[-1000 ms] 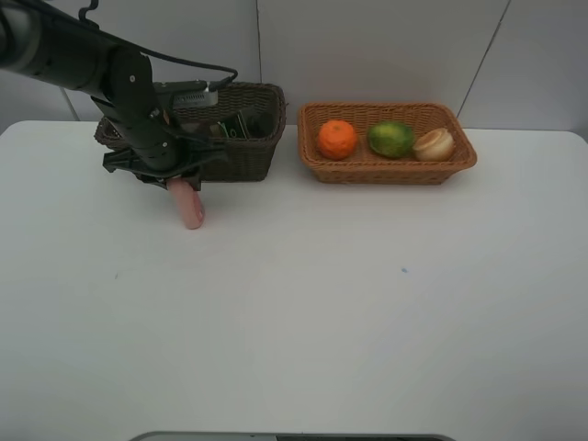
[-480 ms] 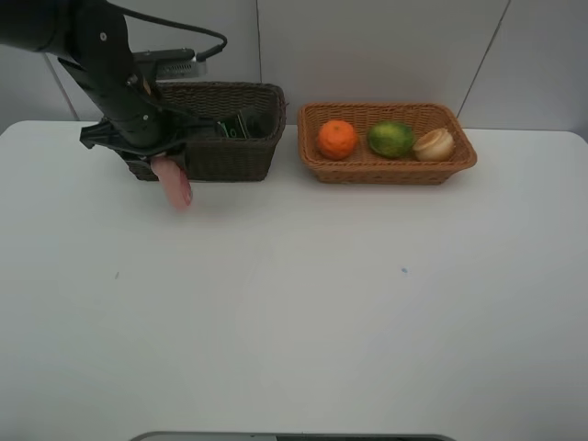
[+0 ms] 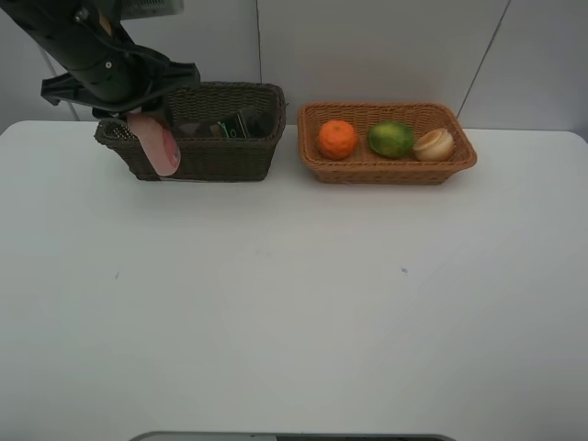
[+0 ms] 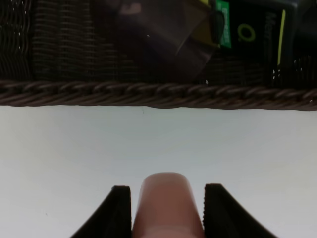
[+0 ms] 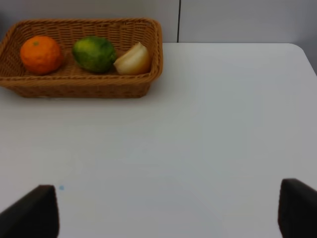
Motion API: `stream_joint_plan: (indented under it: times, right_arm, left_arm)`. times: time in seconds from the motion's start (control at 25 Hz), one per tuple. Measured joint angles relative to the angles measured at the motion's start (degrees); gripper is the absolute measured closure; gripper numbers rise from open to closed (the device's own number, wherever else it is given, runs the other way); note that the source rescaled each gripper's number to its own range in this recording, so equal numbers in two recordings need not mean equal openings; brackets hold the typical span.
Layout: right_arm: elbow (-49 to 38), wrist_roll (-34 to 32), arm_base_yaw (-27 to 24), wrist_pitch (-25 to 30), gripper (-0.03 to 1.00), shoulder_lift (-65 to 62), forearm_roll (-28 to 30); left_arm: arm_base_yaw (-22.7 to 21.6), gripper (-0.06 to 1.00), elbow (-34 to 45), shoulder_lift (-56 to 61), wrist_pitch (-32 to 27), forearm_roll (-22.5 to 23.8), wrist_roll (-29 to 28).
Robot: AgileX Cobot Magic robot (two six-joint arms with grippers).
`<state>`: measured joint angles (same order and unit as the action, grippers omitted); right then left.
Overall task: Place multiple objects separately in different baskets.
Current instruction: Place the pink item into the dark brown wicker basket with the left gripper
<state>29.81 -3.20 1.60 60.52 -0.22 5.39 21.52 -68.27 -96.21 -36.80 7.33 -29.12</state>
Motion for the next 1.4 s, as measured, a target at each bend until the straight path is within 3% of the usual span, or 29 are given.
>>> stream_joint_plan:
  times: [0.4,0.84,1.4]
  right_arm:
    - [0.00,0.00,0.00,0.00,0.10,0.00,0.00]
    - [0.00,0.00,0.00,0.00,0.10,0.00,0.00]
    - [0.00,0.00,0.00,0.00,0.10,0.00,0.00]
  left_arm:
    - [-5.21,0.58,-1.57,0.97,0.35,1.81,1.34]
    - [-10.50,0.58,-8.29,-5.22,8.33,4.89,4.13]
    - [-12.17,0.58,-14.52,-18.23,17.79,7.65,4.37]
